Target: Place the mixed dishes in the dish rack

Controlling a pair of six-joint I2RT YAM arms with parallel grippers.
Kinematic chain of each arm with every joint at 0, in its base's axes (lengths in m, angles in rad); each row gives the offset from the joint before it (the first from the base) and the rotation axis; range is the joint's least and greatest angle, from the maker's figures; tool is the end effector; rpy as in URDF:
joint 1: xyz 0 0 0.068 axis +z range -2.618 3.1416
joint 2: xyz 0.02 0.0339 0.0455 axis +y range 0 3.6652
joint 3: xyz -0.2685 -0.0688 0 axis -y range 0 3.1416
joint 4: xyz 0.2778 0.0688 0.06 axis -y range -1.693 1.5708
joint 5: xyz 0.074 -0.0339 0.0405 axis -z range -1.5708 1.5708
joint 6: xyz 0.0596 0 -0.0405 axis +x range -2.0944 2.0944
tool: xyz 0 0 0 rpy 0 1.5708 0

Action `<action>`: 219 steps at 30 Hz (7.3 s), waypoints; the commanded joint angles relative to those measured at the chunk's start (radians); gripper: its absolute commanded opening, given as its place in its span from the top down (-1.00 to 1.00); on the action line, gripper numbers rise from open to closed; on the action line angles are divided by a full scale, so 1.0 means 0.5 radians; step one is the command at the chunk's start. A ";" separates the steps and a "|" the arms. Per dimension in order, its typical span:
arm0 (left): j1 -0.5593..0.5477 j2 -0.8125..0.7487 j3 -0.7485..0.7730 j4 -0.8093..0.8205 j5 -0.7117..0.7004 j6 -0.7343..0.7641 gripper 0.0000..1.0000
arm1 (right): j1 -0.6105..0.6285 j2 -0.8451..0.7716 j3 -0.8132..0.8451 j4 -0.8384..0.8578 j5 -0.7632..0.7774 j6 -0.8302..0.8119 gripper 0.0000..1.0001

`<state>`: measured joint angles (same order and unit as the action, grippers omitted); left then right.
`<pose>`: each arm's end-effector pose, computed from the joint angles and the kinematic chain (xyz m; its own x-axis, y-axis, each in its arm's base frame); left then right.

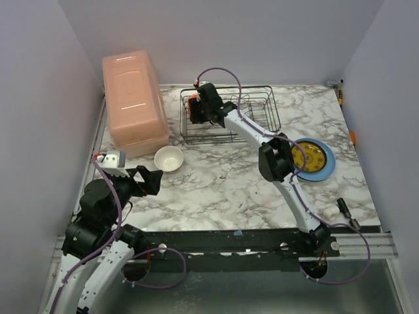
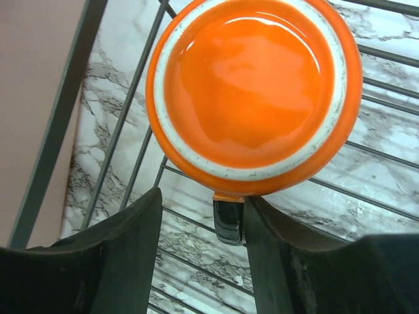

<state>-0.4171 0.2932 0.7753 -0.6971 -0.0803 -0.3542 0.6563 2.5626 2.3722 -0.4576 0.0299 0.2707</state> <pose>0.1040 -0.0408 0.3446 -0.2982 -0.2460 -0.9223 0.2439 0.9145 -0.3228 0.5045 0.3863 0.1861 -0.6188 -0.1392 -0.7731 -0.4416 0.8756 0.1958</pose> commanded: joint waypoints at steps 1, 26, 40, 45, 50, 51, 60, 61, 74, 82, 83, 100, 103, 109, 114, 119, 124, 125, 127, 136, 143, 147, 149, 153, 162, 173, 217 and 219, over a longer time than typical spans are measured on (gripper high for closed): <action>0.027 0.003 -0.020 0.031 -0.028 0.024 -0.97 | 0.013 0.033 0.078 0.128 -0.162 0.079 -0.12; 0.114 0.122 -0.032 0.069 0.104 0.046 -0.97 | 0.012 -0.593 -0.308 -0.330 0.121 0.116 -0.92; 0.113 0.485 -0.044 0.095 0.219 0.010 -0.97 | 0.074 -2.198 -2.567 0.392 -0.275 0.621 -0.91; 0.113 0.716 -0.086 0.093 0.067 -0.284 -0.97 | 0.074 -2.638 -3.026 0.405 -0.153 0.685 -0.93; 0.119 0.879 -0.245 0.213 -0.087 -0.897 -0.97 | 0.074 -2.967 -3.217 0.314 -0.072 0.772 -0.94; 0.126 0.914 -0.259 0.240 -0.098 -1.009 -0.97 | 0.074 -3.029 -3.241 0.307 -0.069 0.799 -0.94; 0.558 1.432 -0.251 0.413 0.370 -1.440 -0.96 | 0.074 -3.440 -3.470 0.257 -0.086 1.003 -0.94; 0.609 1.484 -0.281 0.478 0.473 -1.474 -0.92 | 0.074 -3.459 -3.479 0.245 -0.079 1.007 -0.94; 0.699 1.764 -0.670 1.226 0.467 -1.735 -0.31 | 0.074 -3.463 -3.588 0.315 -0.070 1.057 -0.94; 0.666 1.774 -0.743 1.384 0.311 -1.659 0.01 | 0.074 -3.372 -3.629 0.436 -0.096 1.123 -0.93; 0.663 1.777 -0.737 1.383 0.305 -1.647 0.02 | 0.074 -3.343 -3.625 0.437 -0.097 1.129 -0.93; 0.577 1.472 -0.755 1.239 0.720 -1.230 0.95 | 0.074 -3.073 -3.600 0.537 -0.126 1.157 -0.92; 0.534 1.370 -0.721 1.220 0.884 -1.183 1.00 | 0.074 -3.046 -3.580 0.572 -0.217 1.151 -0.92; 0.373 1.507 -0.515 1.550 1.476 -1.189 1.00 | 0.074 -3.065 -3.780 1.285 -0.738 1.230 -0.89; 0.256 1.794 -0.291 1.745 1.918 -1.272 1.00 | 0.097 -2.964 -3.764 1.768 -1.019 1.304 -0.91; 0.094 1.811 -0.376 1.934 1.923 -1.383 1.00 | 0.144 -2.926 -3.722 1.892 -0.947 1.368 -0.93; 0.041 1.824 -0.505 2.090 1.875 -1.481 1.00 | 0.191 -2.966 -3.722 1.923 -0.873 1.380 -0.97; 0.032 1.834 -0.507 2.101 1.873 -1.487 1.00 | 0.210 -2.980 -3.720 1.909 -0.837 1.367 -0.99; 0.008 1.843 -0.511 2.104 1.870 -1.475 1.00 | 0.260 -3.004 -3.709 1.839 -0.717 1.329 -1.00; -0.033 1.753 -0.412 1.652 1.622 -1.220 1.00 | 0.402 -3.001 -3.517 1.350 -0.278 1.244 -0.90; -0.074 1.612 -0.337 1.324 1.307 -1.023 1.00 | 0.421 -2.983 -3.583 1.434 -0.283 1.306 -0.52; -0.080 1.583 -0.302 1.211 1.244 -1.015 1.00 | 0.421 -2.972 -3.617 1.538 -0.328 1.353 -0.22; -0.080 1.583 -0.279 1.149 1.208 -1.005 1.00 | 0.421 -2.970 -3.657 1.631 -0.349 1.380 -0.17; -0.080 1.581 -0.239 1.117 1.230 -1.001 1.00 | 0.421 -2.912 -3.648 1.725 -0.410 1.396 0.20; -0.080 1.406 -0.257 1.012 1.132 -0.915 0.08 | 0.421 -2.811 -3.736 1.997 -0.462 1.609 0.99; -0.074 0.876 -0.163 0.406 0.713 -0.528 -0.93 | 0.406 -2.789 -3.609 1.696 -0.263 1.598 0.99; -0.071 0.152 0.005 0.000 0.361 0.150 -0.97 | 0.040 -0.760 -0.696 -0.252 0.891 -0.147 0.99; -0.072 0.117 -0.042 0.042 0.365 0.138 -0.97 | 0.078 -0.689 -0.637 -0.288 1.026 -0.229 0.99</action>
<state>-0.4538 0.3779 0.7769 -0.6716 0.1471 -0.3363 0.6659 2.1635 1.9675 -0.5602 0.3809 0.2584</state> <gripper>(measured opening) 0.985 0.701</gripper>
